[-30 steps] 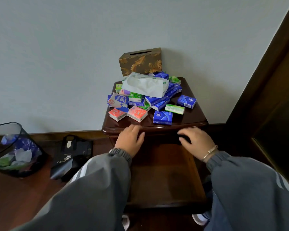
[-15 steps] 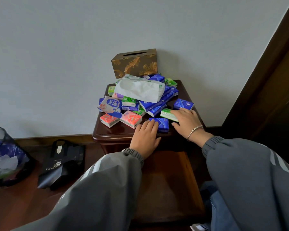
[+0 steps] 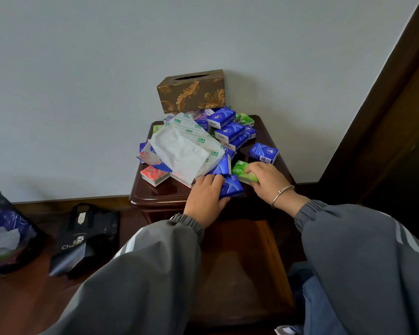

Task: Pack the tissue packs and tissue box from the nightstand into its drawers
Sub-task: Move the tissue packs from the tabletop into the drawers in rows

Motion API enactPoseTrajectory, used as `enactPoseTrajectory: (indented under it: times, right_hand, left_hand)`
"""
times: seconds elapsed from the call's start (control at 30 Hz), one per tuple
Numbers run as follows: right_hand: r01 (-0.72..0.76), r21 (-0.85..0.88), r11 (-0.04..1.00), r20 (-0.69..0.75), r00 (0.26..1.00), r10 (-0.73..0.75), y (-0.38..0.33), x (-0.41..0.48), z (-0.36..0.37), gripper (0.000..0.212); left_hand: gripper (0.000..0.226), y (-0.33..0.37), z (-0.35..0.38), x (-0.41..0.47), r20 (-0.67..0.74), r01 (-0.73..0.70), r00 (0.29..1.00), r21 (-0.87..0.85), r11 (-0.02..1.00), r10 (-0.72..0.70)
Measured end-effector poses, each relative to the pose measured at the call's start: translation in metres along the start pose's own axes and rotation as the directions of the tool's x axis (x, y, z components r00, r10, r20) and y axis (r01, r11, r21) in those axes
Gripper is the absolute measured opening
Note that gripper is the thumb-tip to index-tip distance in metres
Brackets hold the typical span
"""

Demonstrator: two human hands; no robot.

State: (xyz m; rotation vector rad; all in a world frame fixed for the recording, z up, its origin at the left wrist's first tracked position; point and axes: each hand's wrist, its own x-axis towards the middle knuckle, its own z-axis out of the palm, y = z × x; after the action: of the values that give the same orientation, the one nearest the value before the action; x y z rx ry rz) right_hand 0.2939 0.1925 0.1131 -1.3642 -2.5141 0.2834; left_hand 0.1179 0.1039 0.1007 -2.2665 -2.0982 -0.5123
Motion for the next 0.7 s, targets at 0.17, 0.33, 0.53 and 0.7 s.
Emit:
enactPoseTrajectory:
  times: [0.17, 0.33, 0.53, 0.7]
  right_hand:
    - [-0.005, 0.013, 1.0, -0.037, 0.999, 0.006, 0.001, -0.003, 0.002, 0.033]
    - [0.044, 0.198, 0.979, -0.304, 0.953, 0.019, -0.031, 0.014, -0.019, 0.024]
    - [-0.147, 0.227, 0.963, 0.022, 0.989, 0.145, -0.108, 0.085, -0.047, 0.059]
    - [-0.369, 0.11, 0.923, 0.17, 0.922, 0.348, -0.117, 0.108, -0.028, 0.034]
  left_hand:
    - [0.052, -0.01, -0.007, -0.003, 0.013, -0.079, 0.997, -0.017, 0.997, 0.079]
    - [0.055, -0.018, -0.005, -0.008, 0.013, -0.113, 0.993, -0.011, 0.994, 0.113]
    - [0.054, -0.022, 0.0, -0.012, -0.019, -0.137, 0.99, -0.06, 0.989, 0.137]
    - [0.052, -0.023, 0.004, -0.014, -0.043, -0.153, 0.988, -0.067, 0.986, 0.151]
